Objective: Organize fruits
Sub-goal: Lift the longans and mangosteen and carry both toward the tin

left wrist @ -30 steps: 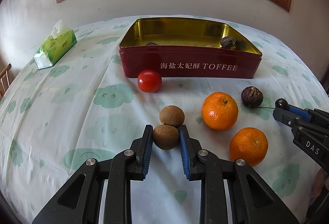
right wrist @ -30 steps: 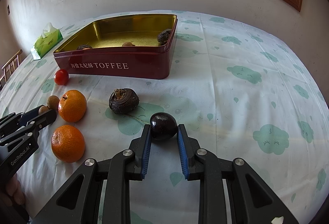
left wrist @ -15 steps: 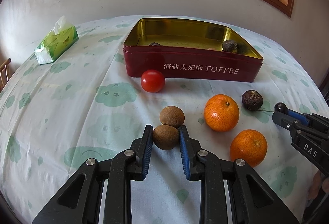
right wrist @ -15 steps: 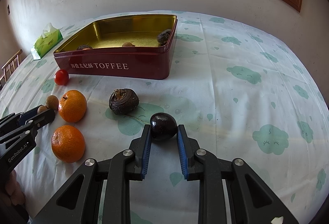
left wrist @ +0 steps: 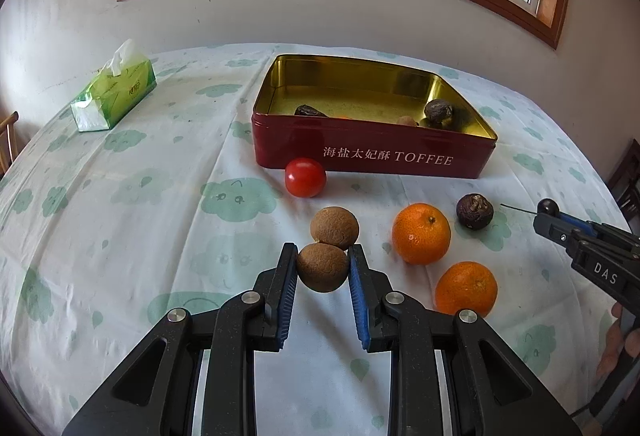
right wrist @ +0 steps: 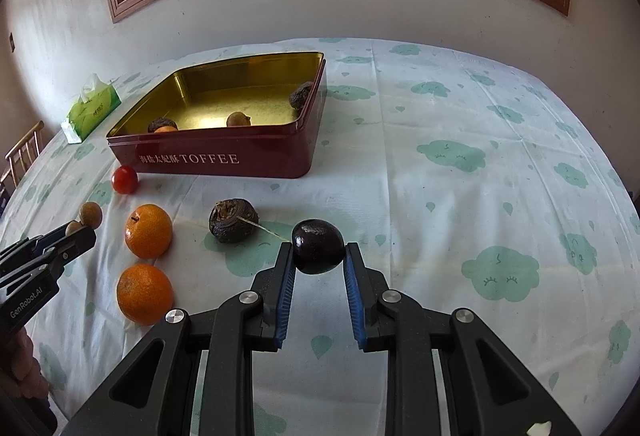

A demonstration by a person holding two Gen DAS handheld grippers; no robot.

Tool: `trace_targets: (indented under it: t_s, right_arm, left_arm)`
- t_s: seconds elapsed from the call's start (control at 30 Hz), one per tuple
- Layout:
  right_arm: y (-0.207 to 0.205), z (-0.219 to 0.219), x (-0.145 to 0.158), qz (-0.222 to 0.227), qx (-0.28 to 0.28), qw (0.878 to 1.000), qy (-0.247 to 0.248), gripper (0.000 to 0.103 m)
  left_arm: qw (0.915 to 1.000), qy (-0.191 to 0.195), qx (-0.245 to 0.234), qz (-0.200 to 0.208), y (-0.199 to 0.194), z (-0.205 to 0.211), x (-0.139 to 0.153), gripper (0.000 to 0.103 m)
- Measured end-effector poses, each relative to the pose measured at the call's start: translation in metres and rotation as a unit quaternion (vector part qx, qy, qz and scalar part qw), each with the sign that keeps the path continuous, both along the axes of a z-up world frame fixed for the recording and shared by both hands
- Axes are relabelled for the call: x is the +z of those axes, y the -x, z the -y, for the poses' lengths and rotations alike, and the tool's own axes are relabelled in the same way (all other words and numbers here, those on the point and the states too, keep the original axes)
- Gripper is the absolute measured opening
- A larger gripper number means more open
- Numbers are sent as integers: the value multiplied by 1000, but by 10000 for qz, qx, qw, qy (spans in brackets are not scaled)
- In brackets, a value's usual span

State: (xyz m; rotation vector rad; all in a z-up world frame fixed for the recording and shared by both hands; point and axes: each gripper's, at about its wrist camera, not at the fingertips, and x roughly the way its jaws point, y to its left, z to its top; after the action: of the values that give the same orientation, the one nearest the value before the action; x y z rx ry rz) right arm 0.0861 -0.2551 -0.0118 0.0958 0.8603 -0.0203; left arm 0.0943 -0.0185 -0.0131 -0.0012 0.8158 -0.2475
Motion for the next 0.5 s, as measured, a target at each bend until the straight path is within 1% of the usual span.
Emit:
trace_targets:
  t_s: [0.1, 0.27, 0.5]
  right_arm:
    - [0, 5, 10, 90, -48, 9999, -86, 23]
    - [-7, 4, 27, 252, 1, 9997, -72, 23]
    - [-26, -6, 39, 357, 164, 9992, -116, 23]
  left_arm:
    - [10000, 28, 24, 32, -1, -3, 5, 26]
    - [9999, -4, 50, 144, -4, -7, 15, 26]
    - [9994, -22, 114, 337, -22, -18, 34, 26]
